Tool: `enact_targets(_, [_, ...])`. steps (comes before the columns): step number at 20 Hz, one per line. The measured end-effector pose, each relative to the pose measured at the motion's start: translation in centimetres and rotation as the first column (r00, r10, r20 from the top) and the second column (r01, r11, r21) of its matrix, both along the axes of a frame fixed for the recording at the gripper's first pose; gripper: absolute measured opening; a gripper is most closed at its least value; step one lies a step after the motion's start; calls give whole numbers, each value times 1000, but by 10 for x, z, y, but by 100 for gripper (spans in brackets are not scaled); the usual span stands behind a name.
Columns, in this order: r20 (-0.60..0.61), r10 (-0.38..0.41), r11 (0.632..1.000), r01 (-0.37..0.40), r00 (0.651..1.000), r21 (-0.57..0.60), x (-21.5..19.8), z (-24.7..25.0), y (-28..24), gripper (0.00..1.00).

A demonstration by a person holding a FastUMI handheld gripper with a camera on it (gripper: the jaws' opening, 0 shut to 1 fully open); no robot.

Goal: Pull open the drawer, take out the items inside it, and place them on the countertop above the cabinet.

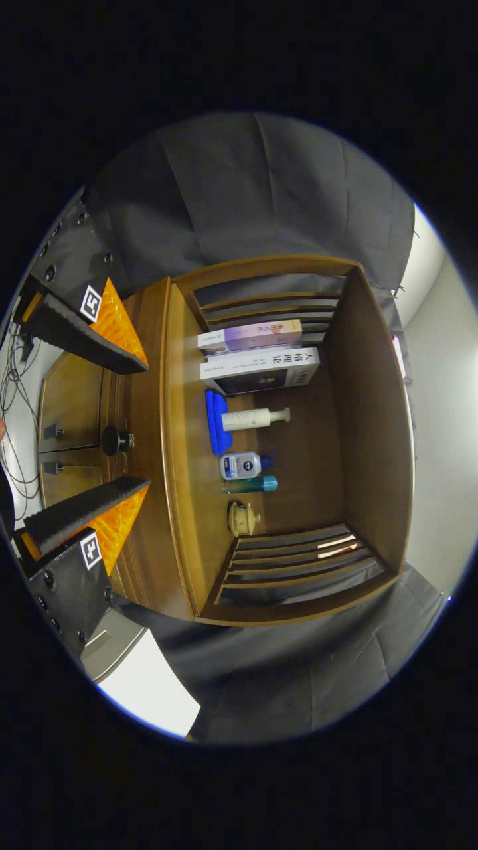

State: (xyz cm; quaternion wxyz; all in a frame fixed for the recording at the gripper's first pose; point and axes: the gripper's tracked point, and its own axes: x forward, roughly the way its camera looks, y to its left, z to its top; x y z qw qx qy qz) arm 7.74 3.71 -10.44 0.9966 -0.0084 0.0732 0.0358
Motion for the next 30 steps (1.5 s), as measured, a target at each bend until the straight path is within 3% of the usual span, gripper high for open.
enact_targets(13, [-161, -50, 994, 33, 986, -103, 81, -97, -9, 98])
enact_targets(18, [-173, -74, 992, 55, 982, -115, 95, -109, -18, 98])
enact_targets(23, [-169, -103, 989, 82, 980, -127, 99, -110, -21, 64])
enact_targets(24, [-172, -108, 988, 86, 979, -131, 99, -111, -21, 64])
enact_targets(26, [-170, -103, 989, 83, 980, -122, 97, -110, -15, 47])
enact_targets(28, [-165, -104, 988, 82, 981, -132, 98, -111, -17, 47])
enact_targets(30, [-172, -104, 989, 85, 980, -117, 99, -113, -15, 38])
